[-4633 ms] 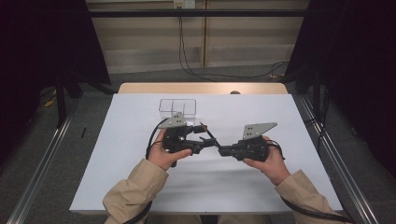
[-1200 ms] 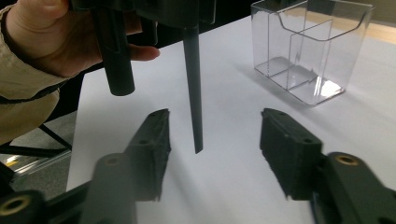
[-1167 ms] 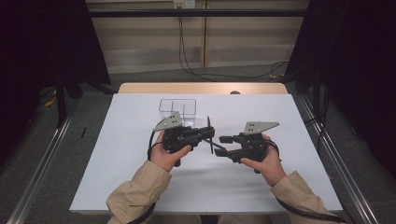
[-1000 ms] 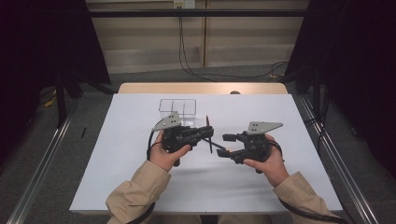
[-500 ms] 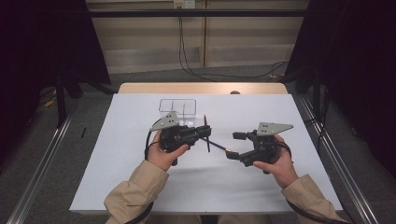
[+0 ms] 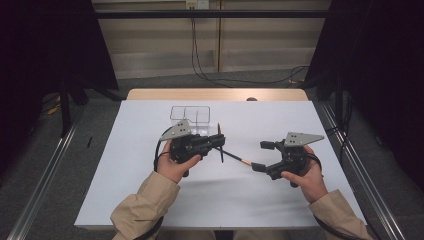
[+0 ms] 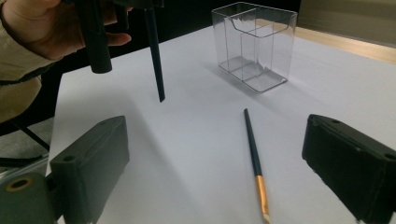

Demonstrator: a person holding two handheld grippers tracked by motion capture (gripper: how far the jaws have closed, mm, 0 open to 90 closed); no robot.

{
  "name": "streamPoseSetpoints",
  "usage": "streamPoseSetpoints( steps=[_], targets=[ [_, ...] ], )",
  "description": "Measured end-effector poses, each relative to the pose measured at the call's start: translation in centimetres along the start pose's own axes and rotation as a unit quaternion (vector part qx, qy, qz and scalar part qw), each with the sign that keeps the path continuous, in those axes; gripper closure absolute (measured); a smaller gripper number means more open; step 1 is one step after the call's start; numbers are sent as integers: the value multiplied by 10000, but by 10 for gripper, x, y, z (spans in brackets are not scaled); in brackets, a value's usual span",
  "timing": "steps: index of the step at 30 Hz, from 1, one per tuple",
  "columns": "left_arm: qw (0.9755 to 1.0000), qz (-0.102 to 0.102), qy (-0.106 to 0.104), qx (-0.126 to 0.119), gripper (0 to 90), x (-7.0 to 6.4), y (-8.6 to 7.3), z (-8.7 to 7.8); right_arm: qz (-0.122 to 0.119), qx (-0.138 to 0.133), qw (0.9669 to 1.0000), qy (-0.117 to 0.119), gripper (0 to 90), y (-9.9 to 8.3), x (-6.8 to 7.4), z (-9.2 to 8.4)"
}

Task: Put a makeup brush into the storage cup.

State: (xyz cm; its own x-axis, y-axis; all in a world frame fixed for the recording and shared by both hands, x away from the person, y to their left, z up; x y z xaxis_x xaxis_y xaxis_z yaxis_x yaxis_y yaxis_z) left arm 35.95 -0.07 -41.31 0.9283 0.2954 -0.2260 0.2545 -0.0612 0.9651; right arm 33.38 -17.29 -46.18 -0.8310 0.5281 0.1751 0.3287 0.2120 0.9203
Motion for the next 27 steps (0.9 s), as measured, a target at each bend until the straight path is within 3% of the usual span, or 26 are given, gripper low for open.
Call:
streamPoseSetpoints(
  steps=[4, 9, 27],
  targets=[
    [10000, 3, 15, -4, 828, 1, 0, -1, -75, 47, 9999, 63, 44, -4, -1, -6],
    [10000, -1, 24, -25, 829, 1, 1, -2, -95, 105, 9999, -47, 44, -7, -5, -13],
    [9999, 35, 105, -46, 828, 4, 3, -7, 4, -181, 9997, -177, 37, -11, -14, -40]
  ],
)
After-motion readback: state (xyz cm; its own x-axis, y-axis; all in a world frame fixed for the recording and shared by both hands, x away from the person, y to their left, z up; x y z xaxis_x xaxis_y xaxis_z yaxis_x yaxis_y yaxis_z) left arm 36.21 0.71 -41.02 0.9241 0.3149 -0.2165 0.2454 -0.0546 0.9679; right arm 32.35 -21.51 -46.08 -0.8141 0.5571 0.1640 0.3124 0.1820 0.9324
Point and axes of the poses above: each handheld gripper's, and its own axes: z roughly forward along the jaws, y roughly out of its top, x roughly to its left, the point moved 9 cm from there along z, roughly forward along the jaws, and after that the axes turned 1 degree about -z, right-handed, at the moved point
